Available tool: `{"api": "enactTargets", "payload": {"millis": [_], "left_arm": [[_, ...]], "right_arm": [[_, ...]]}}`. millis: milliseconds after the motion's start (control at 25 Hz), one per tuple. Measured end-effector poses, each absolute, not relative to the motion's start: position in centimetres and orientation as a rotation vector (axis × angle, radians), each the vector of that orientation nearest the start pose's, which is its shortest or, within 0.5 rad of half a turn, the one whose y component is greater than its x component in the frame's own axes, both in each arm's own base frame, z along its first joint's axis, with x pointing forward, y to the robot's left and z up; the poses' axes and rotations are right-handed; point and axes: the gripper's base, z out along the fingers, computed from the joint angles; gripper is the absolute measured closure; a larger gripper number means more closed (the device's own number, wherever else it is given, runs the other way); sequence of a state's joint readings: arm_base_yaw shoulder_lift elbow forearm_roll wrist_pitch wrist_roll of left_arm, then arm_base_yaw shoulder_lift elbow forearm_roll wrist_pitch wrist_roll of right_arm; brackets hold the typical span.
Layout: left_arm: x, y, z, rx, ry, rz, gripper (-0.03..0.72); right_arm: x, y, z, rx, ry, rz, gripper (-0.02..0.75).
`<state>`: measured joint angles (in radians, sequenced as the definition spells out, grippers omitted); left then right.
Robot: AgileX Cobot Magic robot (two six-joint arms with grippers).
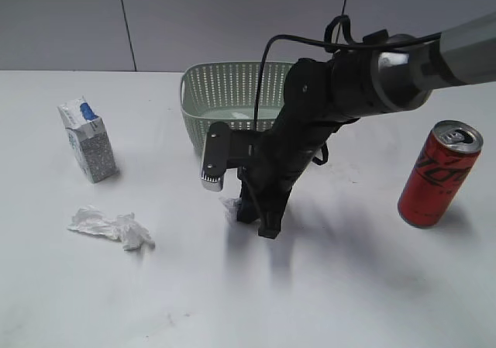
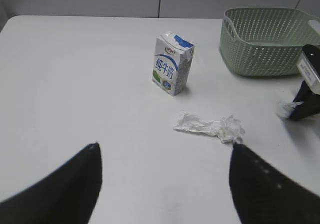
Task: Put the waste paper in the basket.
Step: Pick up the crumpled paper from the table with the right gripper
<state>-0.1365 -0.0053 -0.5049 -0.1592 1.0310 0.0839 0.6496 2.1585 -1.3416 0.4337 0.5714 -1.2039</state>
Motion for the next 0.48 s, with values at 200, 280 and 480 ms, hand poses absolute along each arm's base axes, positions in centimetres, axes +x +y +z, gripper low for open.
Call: {"api": "enactTargets", "payload": {"millis": [200, 280, 480], "left_arm": [[-0.7, -1.1, 28.2, 0.226, 1.989, -0.223, 0.1], [-0.7, -1.1, 28.2, 0.226, 1.989, -0.223, 0.1], [-0.7, -1.1, 28.2, 0.226, 1.989, -0.223, 0.1]], "right_arm": [[31.8, 26.8, 13.0, -1.903, 1.982, 0.279, 0.694], [31.8, 26.8, 15.2, -1.866, 1.94, 0.268, 0.695], [32.8, 27.2, 20.6, -1.57, 1.902, 0.241, 0.695]]}}
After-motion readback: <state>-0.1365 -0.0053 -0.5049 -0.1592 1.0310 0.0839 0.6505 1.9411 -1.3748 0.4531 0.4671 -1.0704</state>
